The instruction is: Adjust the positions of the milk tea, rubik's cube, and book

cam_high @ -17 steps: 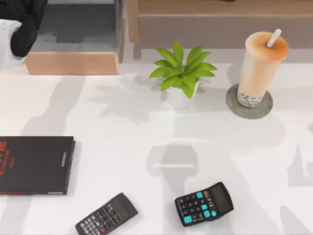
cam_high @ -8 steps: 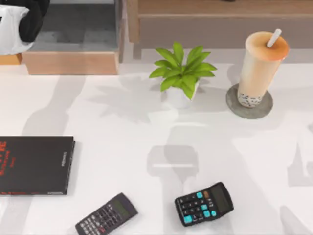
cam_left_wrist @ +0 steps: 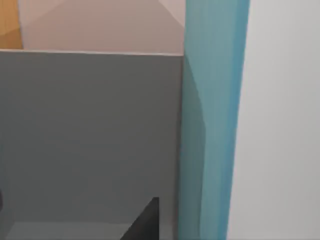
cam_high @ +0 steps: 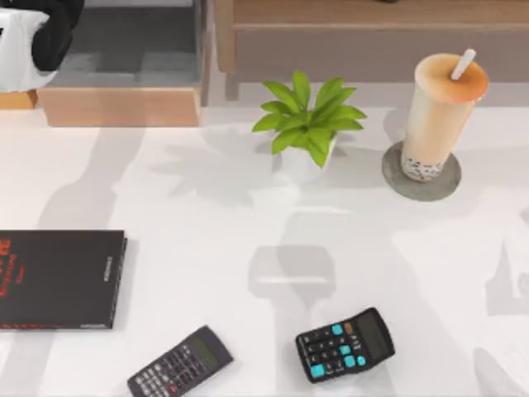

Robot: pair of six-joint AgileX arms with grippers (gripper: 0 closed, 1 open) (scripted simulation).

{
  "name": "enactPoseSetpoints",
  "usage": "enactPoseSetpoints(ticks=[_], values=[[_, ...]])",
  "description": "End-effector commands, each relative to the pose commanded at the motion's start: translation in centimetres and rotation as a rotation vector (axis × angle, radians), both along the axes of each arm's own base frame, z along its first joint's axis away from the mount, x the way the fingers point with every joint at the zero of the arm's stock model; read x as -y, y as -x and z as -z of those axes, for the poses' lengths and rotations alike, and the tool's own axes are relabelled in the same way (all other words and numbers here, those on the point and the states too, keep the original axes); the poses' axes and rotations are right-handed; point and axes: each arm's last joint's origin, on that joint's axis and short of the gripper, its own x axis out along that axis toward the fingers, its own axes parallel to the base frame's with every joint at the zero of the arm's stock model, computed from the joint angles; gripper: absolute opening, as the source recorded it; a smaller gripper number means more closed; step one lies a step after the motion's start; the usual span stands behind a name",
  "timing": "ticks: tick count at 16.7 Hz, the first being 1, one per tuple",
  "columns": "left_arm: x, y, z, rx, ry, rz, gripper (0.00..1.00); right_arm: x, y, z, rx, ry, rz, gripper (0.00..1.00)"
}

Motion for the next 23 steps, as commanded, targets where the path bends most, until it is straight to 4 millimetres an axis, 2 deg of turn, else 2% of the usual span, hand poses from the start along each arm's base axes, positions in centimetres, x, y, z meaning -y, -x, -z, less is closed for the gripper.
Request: enactPoseSetpoints(ticks=[7,16,23], values=[[0.0,0.0,0.0,0.000,0.000,0.000,0.02,0.0,0.0,0.0,0.000,0.000,0.000,1.00],[0.1,0.0,-0.1,0.002,-0.001,0.002,0.00,0.0,0.0,0.0,0.000,0.000,0.000,1.00],[0.1,1.0,-1.1,0.002,-0.001,0.002,0.00,0.0,0.0,0.0,0.000,0.000,0.000,1.00]])
